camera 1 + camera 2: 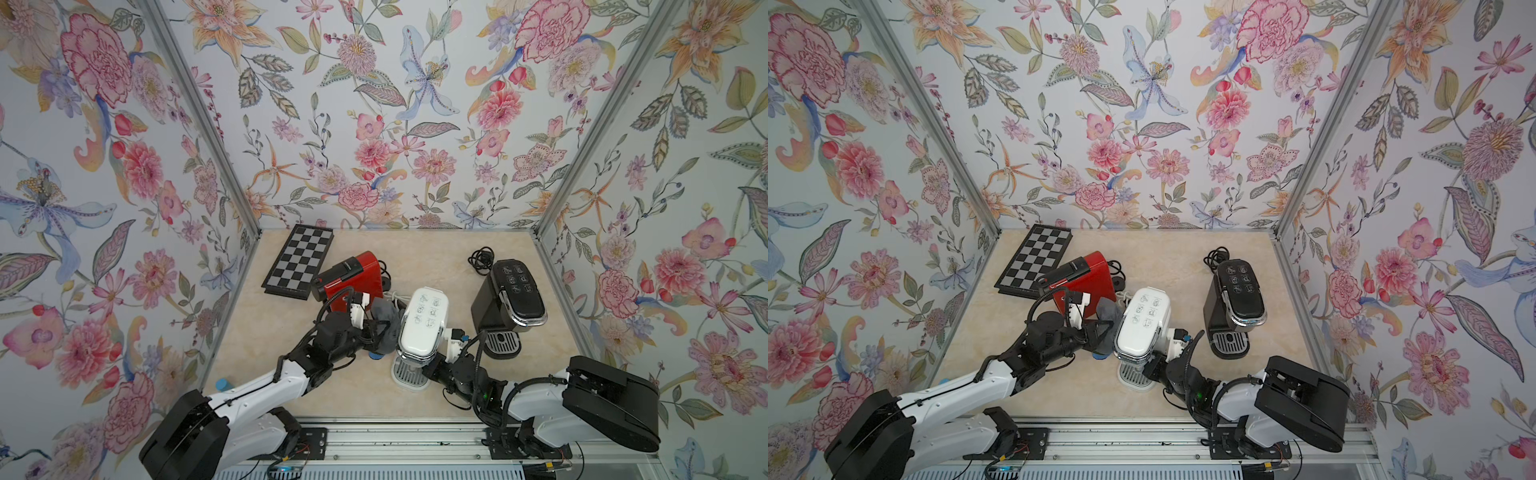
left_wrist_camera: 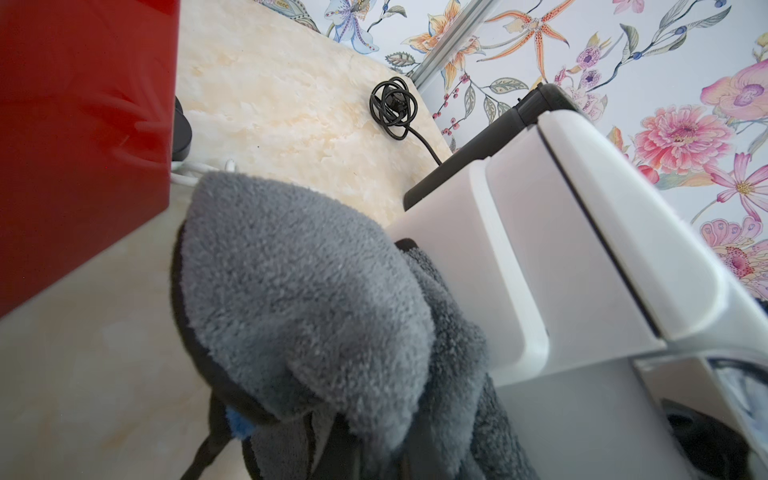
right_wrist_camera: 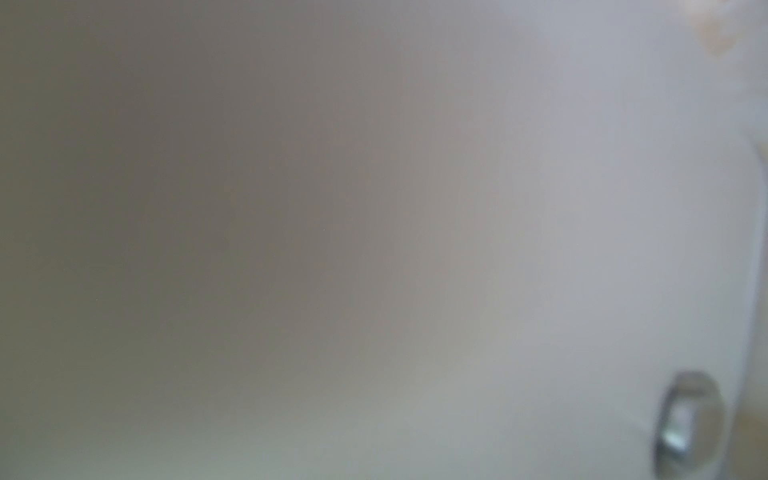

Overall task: Wipe the surface of a coffee machine
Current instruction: Move the coffee machine to the center of the board, then wipe the dirt from the surface of the coffee machine.

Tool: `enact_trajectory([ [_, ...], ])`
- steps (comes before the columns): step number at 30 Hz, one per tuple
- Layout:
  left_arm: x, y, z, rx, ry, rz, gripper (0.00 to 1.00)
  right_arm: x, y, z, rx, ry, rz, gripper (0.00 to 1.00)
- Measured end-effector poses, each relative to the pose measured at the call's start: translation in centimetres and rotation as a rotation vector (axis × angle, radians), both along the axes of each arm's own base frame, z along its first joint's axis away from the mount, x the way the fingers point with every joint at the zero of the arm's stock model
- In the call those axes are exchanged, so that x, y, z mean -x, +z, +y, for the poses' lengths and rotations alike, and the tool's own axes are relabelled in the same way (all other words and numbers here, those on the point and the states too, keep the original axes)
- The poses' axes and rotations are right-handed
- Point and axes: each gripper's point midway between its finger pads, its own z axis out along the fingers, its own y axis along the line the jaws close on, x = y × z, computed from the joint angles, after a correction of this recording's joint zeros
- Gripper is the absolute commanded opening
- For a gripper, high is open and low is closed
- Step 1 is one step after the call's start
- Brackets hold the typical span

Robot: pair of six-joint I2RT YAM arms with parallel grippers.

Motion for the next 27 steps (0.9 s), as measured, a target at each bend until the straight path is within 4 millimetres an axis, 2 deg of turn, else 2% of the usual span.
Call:
enact_trajectory([
  [5,0.4,-1.0,0.4,-0.008,-0.002,0.020,0.00,-4.4,0.2,-0.7,-0.033,-0.065,-0.018,0.00],
  [9,0.3,-1.7,-0.2,-0.002,-0.019,0.037,0.00,-6.0,1.4,-0.5,-0.068,-0.070,-0.040,0.00],
  [13,-0.2,-2.5,-1.0,0.010,-0.026,0.056,0.00,-5.9,2.8,-0.3,-0.078,-0.058,-0.071,0.00],
  [18,-1.5,-3.1,-3.8,0.047,-0.069,0.080,0.00,-5.0,5.2,-0.7,-0.093,-0.035,-0.121,0.00],
  [22,-2.4,-2.8,-7.4,0.104,-0.128,0.084,0.00,-4.1,6.3,-2.6,-0.075,-0.045,-0.154,0.01],
  [27,-2.3,-4.2,-10.0,0.131,-0.174,0.125,0.00,-3.9,7.7,-5.8,-0.014,-0.098,-0.199,0.01],
])
